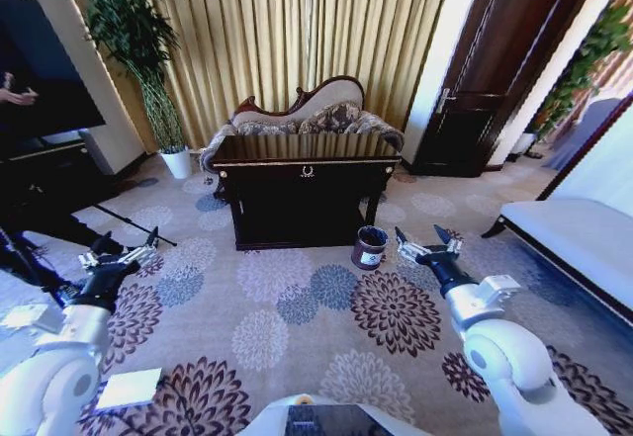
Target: Move to the front of the table and place the trash on the table into the trash bin.
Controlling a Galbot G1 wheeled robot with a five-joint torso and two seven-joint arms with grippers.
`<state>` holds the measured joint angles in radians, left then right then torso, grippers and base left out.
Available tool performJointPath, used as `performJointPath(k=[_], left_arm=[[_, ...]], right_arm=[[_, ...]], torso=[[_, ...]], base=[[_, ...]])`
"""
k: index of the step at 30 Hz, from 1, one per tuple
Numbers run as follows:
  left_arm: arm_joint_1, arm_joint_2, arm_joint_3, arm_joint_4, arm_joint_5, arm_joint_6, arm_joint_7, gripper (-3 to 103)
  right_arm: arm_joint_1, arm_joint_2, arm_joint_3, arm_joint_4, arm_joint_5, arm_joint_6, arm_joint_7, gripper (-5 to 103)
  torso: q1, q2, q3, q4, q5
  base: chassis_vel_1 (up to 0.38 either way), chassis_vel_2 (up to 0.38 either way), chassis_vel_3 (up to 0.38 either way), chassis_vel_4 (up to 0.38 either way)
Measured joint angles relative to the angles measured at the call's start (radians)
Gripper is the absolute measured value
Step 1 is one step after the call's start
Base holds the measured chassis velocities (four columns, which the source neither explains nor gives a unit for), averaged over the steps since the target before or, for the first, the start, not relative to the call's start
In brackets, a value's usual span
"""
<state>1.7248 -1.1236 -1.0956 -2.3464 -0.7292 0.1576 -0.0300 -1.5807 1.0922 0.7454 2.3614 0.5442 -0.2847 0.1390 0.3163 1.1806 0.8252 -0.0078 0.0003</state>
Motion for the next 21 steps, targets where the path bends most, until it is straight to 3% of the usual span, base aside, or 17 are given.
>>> performJointPath(k=[7, 14, 21], left_arm=[[0.004, 0.0, -0.008, -0.011, -0.032, 0.015, 0.011, 100], [0.003, -0.004, -0.007, -0.012, -0.049, 0.02, 0.011, 100], [0.007, 0.0, -0.013, -0.02, -0.069, 0.018, 0.0, 100]], right_arm=[[0.002, -0.001, -0.001, -0.006, 0.002, -0.022, 0.001, 100], [0.006, -0.001, -0.002, 0.026, 0.002, -0.107, 0.025, 100], [0.015, -0.003, -0.002, 0.038, 0.013, -0.116, 0.047, 100]], torso=[[-0.001, 0.0, 0.0, 0.0004, -0.0004], [-0.001, 0.0, 0.0, 0.0004, -0.0003], [-0.001, 0.0, 0.0, 0.0004, -0.0002]], base=[[0.0, 0.0, 0.0, 0.0], [0.0, 0.0, 0.0, 0.0], [0.0, 0.0, 0.0, 0.0]])
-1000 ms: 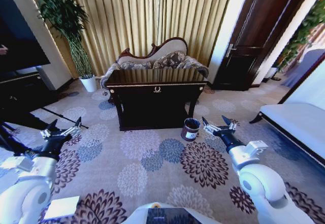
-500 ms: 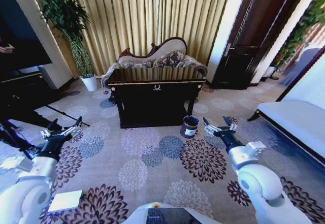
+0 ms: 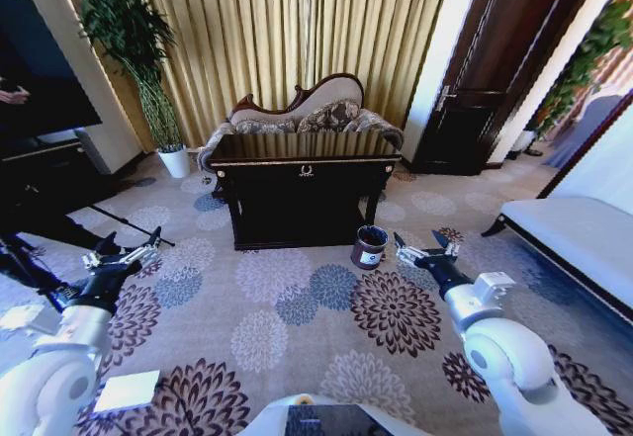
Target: Move to the front of the table and place the trash on the table into the trash bin.
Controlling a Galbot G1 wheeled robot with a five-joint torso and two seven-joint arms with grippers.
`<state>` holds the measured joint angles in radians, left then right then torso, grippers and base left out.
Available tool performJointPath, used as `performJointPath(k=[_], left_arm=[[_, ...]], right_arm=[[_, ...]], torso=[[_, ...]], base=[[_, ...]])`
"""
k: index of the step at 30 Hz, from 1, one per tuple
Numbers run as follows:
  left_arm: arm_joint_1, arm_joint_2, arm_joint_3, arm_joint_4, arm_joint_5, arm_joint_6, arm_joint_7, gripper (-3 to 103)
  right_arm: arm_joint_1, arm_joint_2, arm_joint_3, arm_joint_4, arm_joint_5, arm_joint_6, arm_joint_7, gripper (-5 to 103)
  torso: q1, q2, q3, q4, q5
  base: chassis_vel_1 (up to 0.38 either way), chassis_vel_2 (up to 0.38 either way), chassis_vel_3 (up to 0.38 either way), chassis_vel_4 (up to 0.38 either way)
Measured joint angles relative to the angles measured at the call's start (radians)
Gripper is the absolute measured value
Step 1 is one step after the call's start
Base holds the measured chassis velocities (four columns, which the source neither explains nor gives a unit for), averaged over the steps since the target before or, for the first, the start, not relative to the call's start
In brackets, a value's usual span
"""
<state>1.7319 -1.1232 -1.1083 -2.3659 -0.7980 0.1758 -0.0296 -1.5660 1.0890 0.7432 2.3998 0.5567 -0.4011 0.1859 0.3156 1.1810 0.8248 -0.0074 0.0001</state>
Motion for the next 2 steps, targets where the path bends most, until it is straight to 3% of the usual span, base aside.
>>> performJointPath(k=[2], left_arm=[[-0.001, 0.001, 0.0, -0.002, -0.001, 0.0, -0.001, 100]], right_arm=[[0.0, 0.0, 0.002, 0.002, 0.002, 0.0, 0.005, 100]], torso=[[0.0, 0.0, 0.0, 0.0, -0.0001]], base=[[0.0, 0.0, 0.0, 0.0]])
